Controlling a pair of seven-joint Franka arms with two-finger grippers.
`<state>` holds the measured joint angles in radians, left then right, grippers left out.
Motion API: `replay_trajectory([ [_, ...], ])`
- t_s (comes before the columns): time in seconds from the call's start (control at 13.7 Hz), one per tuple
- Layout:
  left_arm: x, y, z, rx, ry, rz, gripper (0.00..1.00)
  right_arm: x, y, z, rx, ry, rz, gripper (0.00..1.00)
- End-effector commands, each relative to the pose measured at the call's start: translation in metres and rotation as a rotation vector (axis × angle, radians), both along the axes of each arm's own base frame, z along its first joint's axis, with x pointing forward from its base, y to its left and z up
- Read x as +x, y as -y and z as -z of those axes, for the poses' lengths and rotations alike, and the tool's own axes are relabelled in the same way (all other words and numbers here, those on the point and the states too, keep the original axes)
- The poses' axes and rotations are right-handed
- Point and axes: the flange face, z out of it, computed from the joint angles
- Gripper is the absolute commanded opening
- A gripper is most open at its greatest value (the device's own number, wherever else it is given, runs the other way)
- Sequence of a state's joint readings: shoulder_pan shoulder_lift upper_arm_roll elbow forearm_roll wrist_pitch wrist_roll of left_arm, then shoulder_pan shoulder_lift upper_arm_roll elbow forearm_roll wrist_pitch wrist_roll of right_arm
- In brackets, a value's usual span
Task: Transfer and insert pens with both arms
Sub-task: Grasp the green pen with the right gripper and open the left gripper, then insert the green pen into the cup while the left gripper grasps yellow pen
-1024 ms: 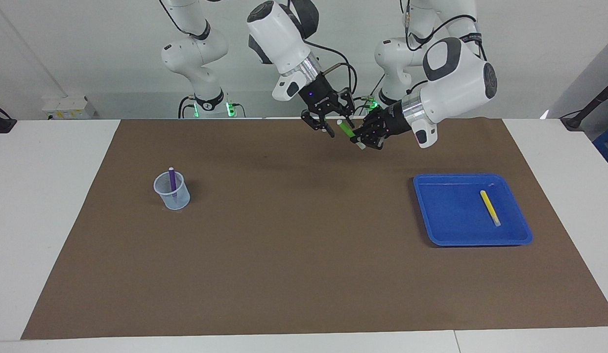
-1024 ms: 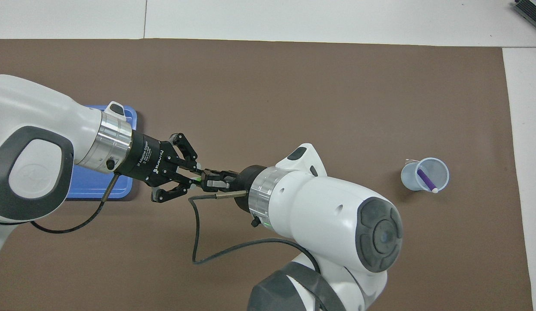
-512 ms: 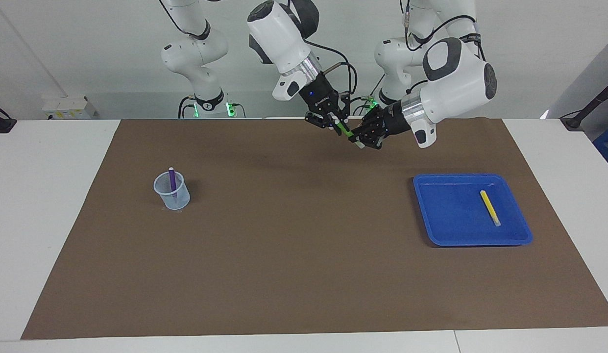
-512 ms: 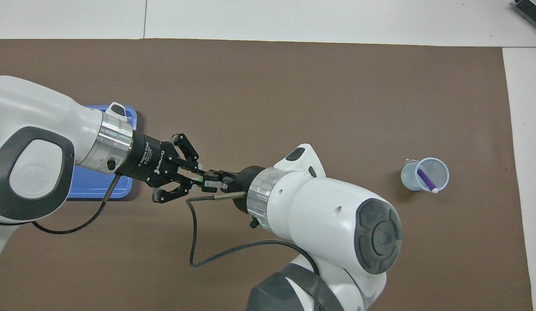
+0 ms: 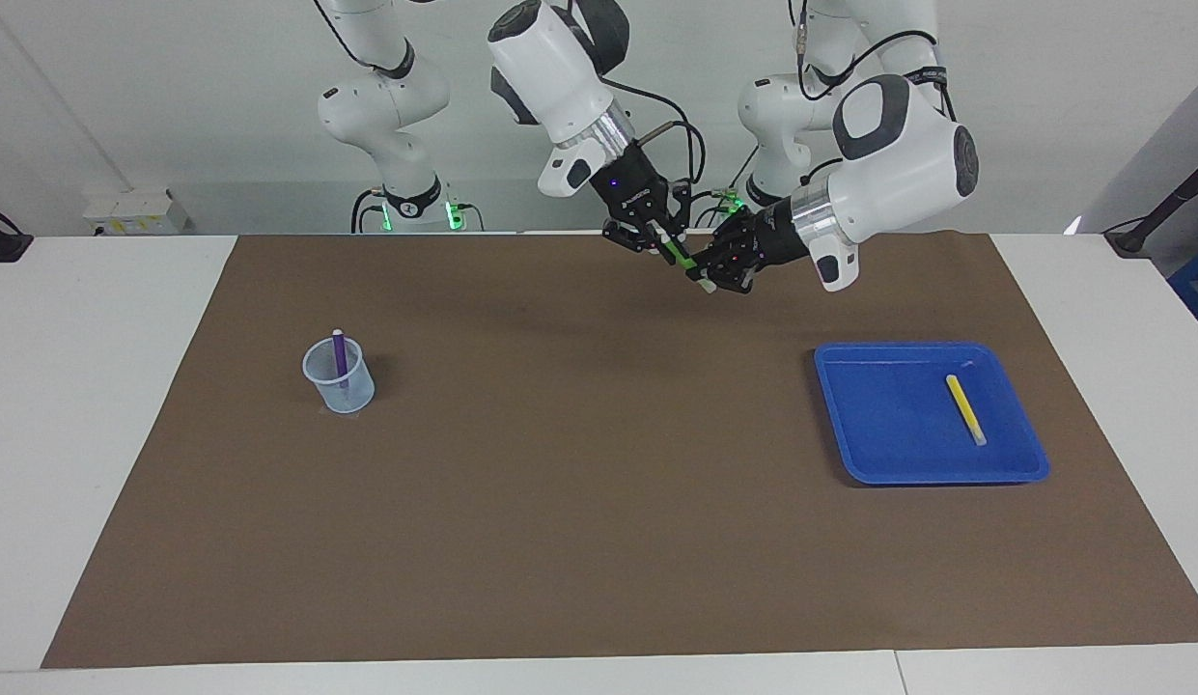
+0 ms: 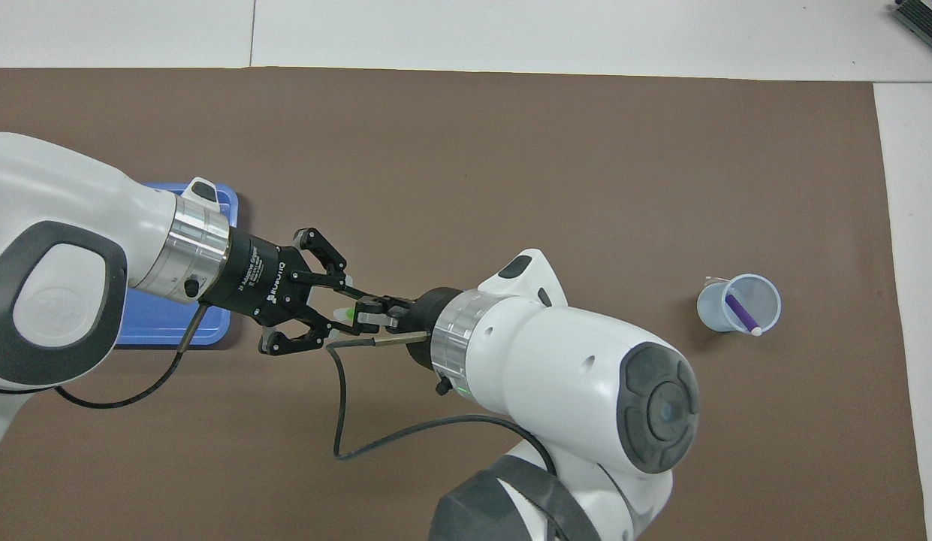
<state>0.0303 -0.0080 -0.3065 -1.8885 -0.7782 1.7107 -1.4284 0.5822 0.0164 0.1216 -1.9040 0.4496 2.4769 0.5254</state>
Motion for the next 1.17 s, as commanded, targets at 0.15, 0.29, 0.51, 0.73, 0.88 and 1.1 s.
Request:
replay_trajectory([
  [0.15, -0.006, -0.013, -0.006, 0.008, -0.028, -0.093, 0.85, 0.011, 0.026, 0.001, -0.087, 0.001, -0.109, 0.00],
  [0.29, -0.004, -0.020, -0.006, 0.012, -0.021, -0.098, 0.80, 0.019, 0.068, -0.012, -0.138, -0.001, -0.183, 0.00],
  [0.51, -0.006, -0.030, 0.003, 0.087, 0.044, -0.012, 0.74, 0.031, 0.143, -0.027, -0.220, -0.011, -0.296, 0.00],
  [0.73, -0.005, -0.066, 0.015, 0.135, 0.235, 0.261, 0.66, 0.038, 0.228, -0.027, -0.398, -0.001, -0.473, 0.00],
  [0.88, -0.003, -0.098, 0.020, 0.173, 0.315, 0.427, 0.65, 0.039, 0.280, -0.018, -0.476, 0.005, -0.609, 0.00],
  [1.1, 0.000, -0.125, 0.024, 0.259, 0.430, 0.721, 0.65, 0.040, 0.357, -0.006, -0.574, 0.008, -0.716, 0.00],
])
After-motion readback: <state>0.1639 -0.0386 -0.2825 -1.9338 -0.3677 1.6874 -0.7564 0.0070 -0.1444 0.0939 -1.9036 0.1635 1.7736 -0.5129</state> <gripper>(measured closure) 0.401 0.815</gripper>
